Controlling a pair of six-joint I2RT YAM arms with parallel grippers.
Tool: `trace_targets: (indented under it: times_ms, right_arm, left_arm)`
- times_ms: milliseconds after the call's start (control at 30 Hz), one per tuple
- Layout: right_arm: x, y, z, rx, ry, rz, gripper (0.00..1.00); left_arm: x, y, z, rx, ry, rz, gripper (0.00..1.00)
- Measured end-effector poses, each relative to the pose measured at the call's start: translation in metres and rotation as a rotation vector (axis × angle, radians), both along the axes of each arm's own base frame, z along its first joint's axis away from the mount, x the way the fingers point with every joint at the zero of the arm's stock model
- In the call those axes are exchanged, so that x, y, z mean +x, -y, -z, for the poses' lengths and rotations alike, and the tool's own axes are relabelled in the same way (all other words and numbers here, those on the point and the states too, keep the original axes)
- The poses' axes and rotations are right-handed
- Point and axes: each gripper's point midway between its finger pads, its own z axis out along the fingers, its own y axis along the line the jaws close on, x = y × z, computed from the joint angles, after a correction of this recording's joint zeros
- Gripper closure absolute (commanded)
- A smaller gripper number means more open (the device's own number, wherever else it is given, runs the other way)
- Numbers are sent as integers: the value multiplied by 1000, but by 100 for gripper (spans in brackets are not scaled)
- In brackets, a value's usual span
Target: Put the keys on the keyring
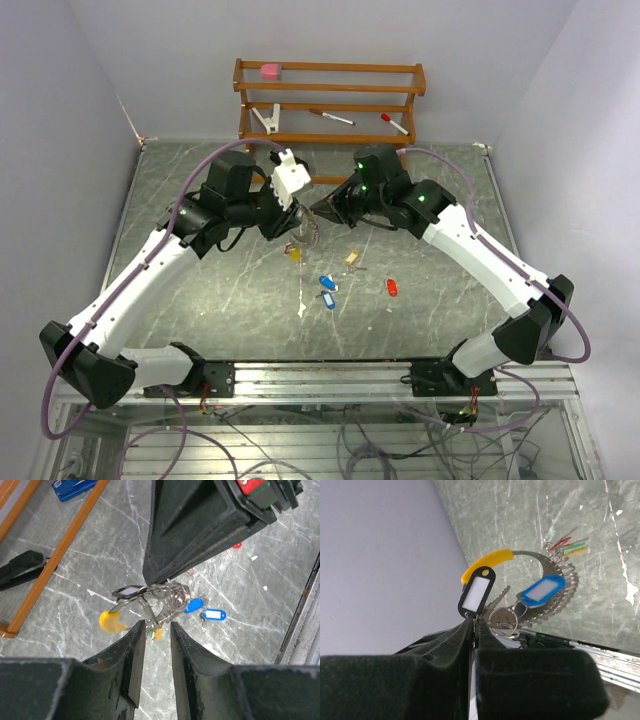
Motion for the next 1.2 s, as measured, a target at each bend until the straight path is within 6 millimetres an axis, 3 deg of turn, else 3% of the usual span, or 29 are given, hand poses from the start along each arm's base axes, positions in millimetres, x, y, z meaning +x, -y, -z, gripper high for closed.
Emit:
trace_targets:
  times_ms: [267, 667, 1200]
  right_arm:
    - [6, 4, -10, 9, -11, 67, 100]
    - [10, 0, 2, -13, -55, 97, 100]
    - [13, -4, -6, 11, -42, 108, 100]
  left_arm:
    - [3, 10, -6, -18, 59, 31, 64]
    - [6, 22, -25, -52, 113, 47, 66]
    - [7, 25, -23, -38, 125, 43, 69]
